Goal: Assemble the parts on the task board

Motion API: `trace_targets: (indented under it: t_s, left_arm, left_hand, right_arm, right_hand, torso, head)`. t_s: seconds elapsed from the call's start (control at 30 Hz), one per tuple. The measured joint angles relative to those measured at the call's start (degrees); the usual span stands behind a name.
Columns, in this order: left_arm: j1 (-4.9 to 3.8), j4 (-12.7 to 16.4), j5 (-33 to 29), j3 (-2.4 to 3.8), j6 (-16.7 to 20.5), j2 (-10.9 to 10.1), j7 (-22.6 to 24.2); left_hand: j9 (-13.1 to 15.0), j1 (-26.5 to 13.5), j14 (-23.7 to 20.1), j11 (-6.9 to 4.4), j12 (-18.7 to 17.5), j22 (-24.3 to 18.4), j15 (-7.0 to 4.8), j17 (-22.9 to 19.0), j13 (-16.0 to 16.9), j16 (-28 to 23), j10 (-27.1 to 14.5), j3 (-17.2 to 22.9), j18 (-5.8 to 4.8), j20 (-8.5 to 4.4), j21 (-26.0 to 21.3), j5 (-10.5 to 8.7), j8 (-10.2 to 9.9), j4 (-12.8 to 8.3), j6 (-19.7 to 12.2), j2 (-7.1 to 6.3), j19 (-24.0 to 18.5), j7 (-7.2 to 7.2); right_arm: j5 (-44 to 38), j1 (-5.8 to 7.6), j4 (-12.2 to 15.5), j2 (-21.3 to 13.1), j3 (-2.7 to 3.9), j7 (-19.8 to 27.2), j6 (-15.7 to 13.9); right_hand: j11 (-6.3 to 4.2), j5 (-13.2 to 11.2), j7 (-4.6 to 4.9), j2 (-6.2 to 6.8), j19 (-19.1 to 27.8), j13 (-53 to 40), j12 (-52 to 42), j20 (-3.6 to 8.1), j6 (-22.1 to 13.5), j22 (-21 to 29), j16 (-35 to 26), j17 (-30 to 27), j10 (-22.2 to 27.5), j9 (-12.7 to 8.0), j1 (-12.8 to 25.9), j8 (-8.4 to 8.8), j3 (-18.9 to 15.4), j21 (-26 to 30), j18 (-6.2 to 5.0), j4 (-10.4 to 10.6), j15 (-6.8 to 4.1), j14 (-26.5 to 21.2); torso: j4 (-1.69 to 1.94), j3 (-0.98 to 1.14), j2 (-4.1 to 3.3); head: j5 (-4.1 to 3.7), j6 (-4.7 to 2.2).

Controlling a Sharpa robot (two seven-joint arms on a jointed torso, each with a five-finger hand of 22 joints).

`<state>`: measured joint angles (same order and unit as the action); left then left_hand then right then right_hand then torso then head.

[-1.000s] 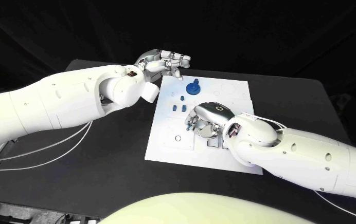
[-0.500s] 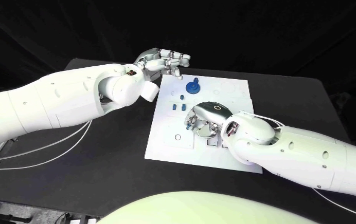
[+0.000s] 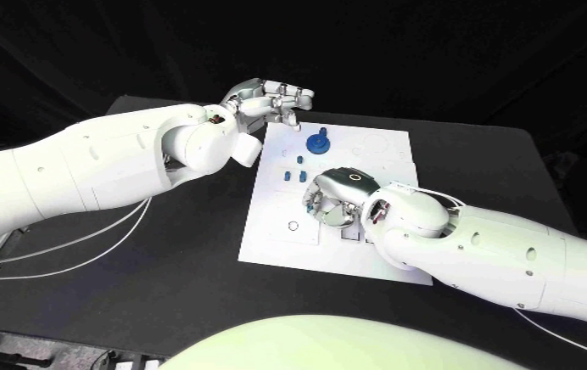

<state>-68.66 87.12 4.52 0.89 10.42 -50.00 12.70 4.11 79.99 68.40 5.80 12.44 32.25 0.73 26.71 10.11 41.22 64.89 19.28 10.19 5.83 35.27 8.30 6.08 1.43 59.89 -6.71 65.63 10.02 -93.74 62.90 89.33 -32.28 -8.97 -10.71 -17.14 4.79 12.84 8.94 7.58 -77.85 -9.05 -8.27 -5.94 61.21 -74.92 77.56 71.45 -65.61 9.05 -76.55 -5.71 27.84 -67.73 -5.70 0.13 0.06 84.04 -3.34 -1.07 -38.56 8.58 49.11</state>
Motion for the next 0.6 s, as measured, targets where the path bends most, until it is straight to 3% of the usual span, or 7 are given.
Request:
trace_targets:
  t_s: [0.13,0.4,0.6]
  left_arm:
    - [0.00,0.0,0.0,0.00,0.0,0.0,0.0]
    - [0.00,0.0,0.0,0.00,-0.1,0.0,-0.2]
    - [0.00,-0.1,0.0,0.00,-0.2,-0.1,-0.3]
  left_hand:
    - [0.0,0.0,0.0,-0.10,0.1,-0.1,0.00,-0.1,0.0,0.0,-0.1,0.0,0.00,0.00,0.0,0.00,0.0,0.0,0.0,0.00,0.0,0.00]
    - [0.0,0.0,0.0,-0.10,0.1,-0.1,0.00,-0.1,0.0,0.0,-0.1,0.0,0.00,0.00,0.0,0.00,0.0,0.0,0.0,0.00,0.0,0.00]
    - [0.0,0.0,0.0,-0.10,0.1,-0.1,0.00,-0.1,0.0,0.0,-0.1,0.0,0.00,0.00,0.0,0.00,0.0,0.0,0.0,0.00,0.0,0.00]
  right_arm:
    - [0.0,0.02,0.0,0.0,-0.01,0.1,-0.1]
    - [-0.1,-0.03,0.4,-0.8,-0.13,0.1,-1.0]
    - [-0.1,0.49,3.0,-4.2,-0.17,-0.2,-1.9]
  right_hand:
    - [0.94,0.0,0.34,0.67,0.4,1.5,1.7,-0.39,-1.6,0.0,0.0,-0.1,2.3,-0.5,0.7,0.99,-0.7,1.0,0.00,0.1,0.27,-0.1]
    - [1.45,0.0,0.38,1.02,0.9,2.0,2.4,-0.91,-2.9,0.0,0.0,-0.1,4.0,-0.9,1.0,1.67,-1.4,2.1,0.00,0.0,0.67,-0.1]
    - [1.25,0.0,0.19,1.25,0.9,1.9,2.4,-0.91,-3.2,0.0,0.0,-0.2,4.4,-1.0,1.2,1.88,-1.8,2.4,-0.01,0.0,0.67,-0.1]
  torso:
    - [-0.02,0.00,0.01]
    - [-0.02,0.01,0.02]
    - [-0.02,0.04,0.04]
  head:
    - [-0.03,0.03]
    - [-0.15,-0.02]
    - [-0.38,-0.38]
